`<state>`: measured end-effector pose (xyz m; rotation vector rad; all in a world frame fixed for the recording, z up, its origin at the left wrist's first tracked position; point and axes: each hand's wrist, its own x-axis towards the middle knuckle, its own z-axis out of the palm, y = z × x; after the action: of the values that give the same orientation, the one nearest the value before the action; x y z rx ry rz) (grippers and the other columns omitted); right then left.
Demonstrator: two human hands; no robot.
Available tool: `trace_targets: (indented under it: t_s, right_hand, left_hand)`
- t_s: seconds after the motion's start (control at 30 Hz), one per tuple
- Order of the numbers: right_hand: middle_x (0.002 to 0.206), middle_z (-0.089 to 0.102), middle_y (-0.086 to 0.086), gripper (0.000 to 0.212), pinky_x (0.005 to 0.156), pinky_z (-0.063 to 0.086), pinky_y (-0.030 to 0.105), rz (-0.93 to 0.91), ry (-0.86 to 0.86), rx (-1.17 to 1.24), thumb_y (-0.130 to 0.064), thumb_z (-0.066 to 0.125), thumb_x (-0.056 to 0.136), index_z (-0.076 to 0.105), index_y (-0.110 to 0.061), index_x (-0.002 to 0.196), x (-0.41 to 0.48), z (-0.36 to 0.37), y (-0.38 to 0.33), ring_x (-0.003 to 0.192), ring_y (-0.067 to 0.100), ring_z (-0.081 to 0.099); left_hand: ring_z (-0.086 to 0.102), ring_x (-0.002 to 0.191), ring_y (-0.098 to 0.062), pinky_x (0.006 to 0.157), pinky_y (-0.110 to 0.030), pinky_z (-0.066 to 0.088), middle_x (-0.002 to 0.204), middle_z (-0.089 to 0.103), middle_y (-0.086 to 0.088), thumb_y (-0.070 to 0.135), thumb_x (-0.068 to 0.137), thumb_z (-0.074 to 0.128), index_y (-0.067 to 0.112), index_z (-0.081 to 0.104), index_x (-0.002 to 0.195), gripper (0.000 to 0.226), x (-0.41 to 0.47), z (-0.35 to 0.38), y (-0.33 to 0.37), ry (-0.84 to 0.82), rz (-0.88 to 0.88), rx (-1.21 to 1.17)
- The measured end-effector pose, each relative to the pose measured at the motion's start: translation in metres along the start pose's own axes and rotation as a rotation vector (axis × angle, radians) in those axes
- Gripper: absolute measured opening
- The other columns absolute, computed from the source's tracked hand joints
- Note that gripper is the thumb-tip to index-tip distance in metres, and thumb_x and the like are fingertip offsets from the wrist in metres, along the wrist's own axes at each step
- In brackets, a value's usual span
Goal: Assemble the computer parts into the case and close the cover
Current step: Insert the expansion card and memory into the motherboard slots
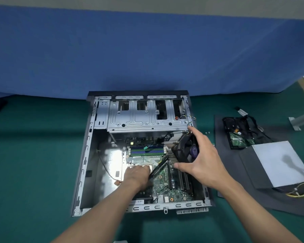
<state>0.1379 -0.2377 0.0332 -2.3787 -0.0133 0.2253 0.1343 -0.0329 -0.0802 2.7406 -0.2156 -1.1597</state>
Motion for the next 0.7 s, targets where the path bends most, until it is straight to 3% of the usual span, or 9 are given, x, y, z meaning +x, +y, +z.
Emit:
trace_targets:
  t_s: [0.13,0.23,0.3,0.37,0.43,0.5,0.6,0.7]
  right_hand:
    - [0.123,0.032,-0.027,0.111,0.092,0.027,0.025,0.018,0.022,0.013,-0.046,0.088,0.055,0.02,-0.05,0.142,-0.003,-0.002,0.0,0.1,-0.016,0.024]
    - [0.122,0.035,-0.026,0.109,0.093,0.029,0.023,0.009,0.045,0.047,-0.044,0.089,0.054,0.023,-0.048,0.141,-0.005,-0.004,0.002,0.103,-0.015,0.029]
    - [0.123,0.036,-0.027,0.108,0.094,0.029,0.022,-0.001,0.043,0.066,-0.043,0.089,0.055,0.023,-0.049,0.141,-0.006,-0.007,0.003,0.107,-0.014,0.031]
    - [0.126,0.035,-0.028,0.108,0.095,0.028,0.023,-0.014,0.0,0.055,-0.042,0.089,0.057,0.021,-0.051,0.141,-0.006,-0.011,0.003,0.11,-0.014,0.03]
    - [0.133,0.034,-0.026,0.111,0.097,0.03,0.025,-0.042,-0.081,0.023,-0.04,0.088,0.059,0.015,-0.053,0.141,-0.006,-0.012,0.002,0.116,-0.01,0.03]
    - [0.14,0.032,-0.021,0.115,0.102,0.034,0.029,-0.06,-0.169,-0.021,-0.039,0.086,0.058,0.01,-0.049,0.143,-0.006,-0.011,-0.002,0.125,-0.001,0.032]
    - [0.142,0.03,-0.015,0.119,0.106,0.033,0.032,-0.114,-0.307,-0.164,-0.042,0.084,0.057,0.006,-0.037,0.146,-0.004,0.003,-0.009,0.127,0.009,0.033]
    - [0.145,0.029,-0.008,0.117,0.105,0.026,0.029,-0.209,-0.413,-0.323,-0.042,0.082,0.061,0.005,-0.03,0.148,0.003,0.029,-0.015,0.13,0.014,0.031]
  left_hand:
    - [0.049,0.083,-0.015,0.073,-0.024,0.037,0.094,0.053,0.003,0.035,0.098,0.051,0.019,0.058,0.107,0.02,0.003,-0.001,-0.001,0.094,0.055,0.054]
    - [0.053,0.075,-0.01,0.062,-0.016,0.039,0.09,0.06,0.002,0.03,0.1,0.05,0.016,0.057,0.099,0.015,0.001,-0.014,-0.004,0.146,0.079,-0.319]
    - [0.052,0.062,-0.006,0.05,-0.012,0.038,0.076,0.06,0.003,0.03,0.101,0.048,0.017,0.055,0.084,0.023,-0.005,-0.033,-0.012,0.232,0.075,-0.573]
    - [0.049,0.057,-0.011,0.05,-0.018,0.035,0.066,0.055,0.002,0.03,0.1,0.049,0.016,0.053,0.074,0.03,-0.012,-0.055,-0.022,0.373,0.055,-0.715]
    - [0.051,0.063,-0.018,0.057,-0.028,0.039,0.068,0.058,-0.006,0.03,0.098,0.053,0.012,0.058,0.076,0.029,-0.02,-0.077,-0.033,0.481,0.033,-0.832]
    - [0.059,0.068,-0.022,0.065,-0.033,0.047,0.077,0.067,-0.01,0.032,0.097,0.056,0.01,0.063,0.081,0.028,-0.025,-0.099,-0.043,0.492,0.044,-0.783]
    - [0.064,0.069,-0.019,0.067,-0.036,0.055,0.076,0.068,-0.002,0.039,0.095,0.055,0.015,0.066,0.09,0.027,-0.034,-0.121,-0.053,0.488,0.093,-0.385]
    - [0.061,0.068,-0.018,0.066,-0.036,0.054,0.075,0.068,-0.001,0.045,0.095,0.052,0.015,0.067,0.095,0.033,-0.045,-0.13,-0.058,0.606,0.142,-0.136]
